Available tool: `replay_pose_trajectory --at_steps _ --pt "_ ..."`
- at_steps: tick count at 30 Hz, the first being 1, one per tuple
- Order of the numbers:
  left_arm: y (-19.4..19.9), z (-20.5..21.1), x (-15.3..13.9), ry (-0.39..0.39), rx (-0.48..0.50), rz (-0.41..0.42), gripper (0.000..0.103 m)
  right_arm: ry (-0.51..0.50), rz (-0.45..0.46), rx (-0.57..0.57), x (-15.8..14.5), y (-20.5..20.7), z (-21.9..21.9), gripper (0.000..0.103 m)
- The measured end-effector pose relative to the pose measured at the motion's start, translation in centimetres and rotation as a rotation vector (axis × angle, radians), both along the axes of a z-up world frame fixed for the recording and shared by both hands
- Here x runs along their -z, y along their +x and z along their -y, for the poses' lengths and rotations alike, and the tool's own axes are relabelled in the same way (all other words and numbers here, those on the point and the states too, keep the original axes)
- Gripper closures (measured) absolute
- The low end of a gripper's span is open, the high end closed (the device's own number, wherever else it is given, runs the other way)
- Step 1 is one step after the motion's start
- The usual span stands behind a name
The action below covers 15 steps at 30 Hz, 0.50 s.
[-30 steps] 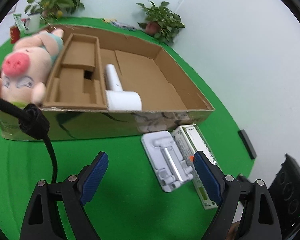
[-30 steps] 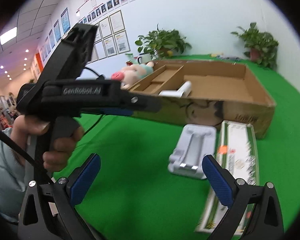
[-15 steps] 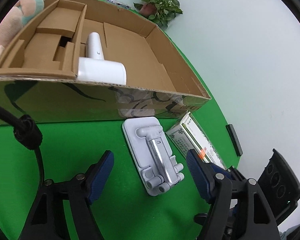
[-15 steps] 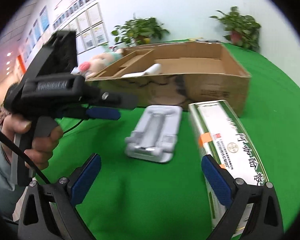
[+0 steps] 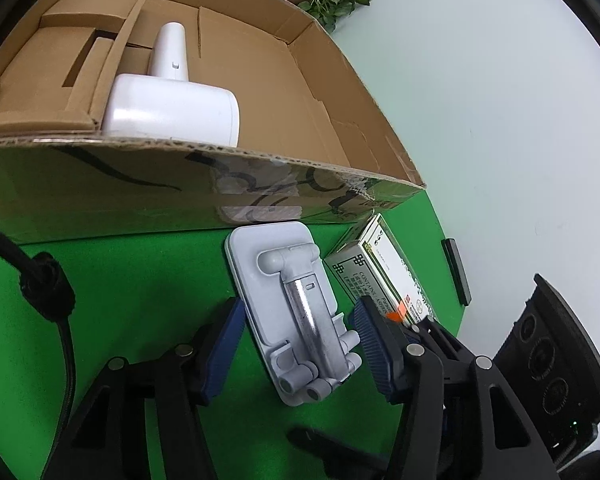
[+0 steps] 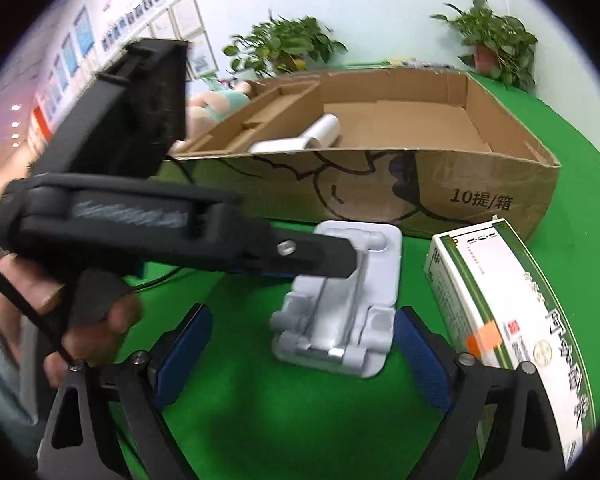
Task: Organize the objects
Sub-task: 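Close the right gripper on the white phone stand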
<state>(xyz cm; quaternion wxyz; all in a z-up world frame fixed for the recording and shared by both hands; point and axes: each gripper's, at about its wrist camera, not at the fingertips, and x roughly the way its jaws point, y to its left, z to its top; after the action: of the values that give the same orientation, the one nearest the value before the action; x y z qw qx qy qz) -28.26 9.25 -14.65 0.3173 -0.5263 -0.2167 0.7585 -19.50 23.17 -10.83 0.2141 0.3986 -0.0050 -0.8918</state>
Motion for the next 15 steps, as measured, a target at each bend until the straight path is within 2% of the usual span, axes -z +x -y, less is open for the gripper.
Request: replay_pose_trajectory --at_steps 6,11,15 --pt "0.18 0.29 0.26 0.02 -0.007 0.013 0.055 0.09 0.019 0.051 0.42 -1.04 0.32 0.03" --pt "0.77 -0.01 0.39 0.018 0.005 0.014 0.055 0.144 0.019 0.064 0.8 -0.77 0.75 0.03" --pt "0.42 0.12 0.43 0.018 0.0 0.032 0.06 0.172 0.01 0.065 1.07 -0.88 1.05 0.028"
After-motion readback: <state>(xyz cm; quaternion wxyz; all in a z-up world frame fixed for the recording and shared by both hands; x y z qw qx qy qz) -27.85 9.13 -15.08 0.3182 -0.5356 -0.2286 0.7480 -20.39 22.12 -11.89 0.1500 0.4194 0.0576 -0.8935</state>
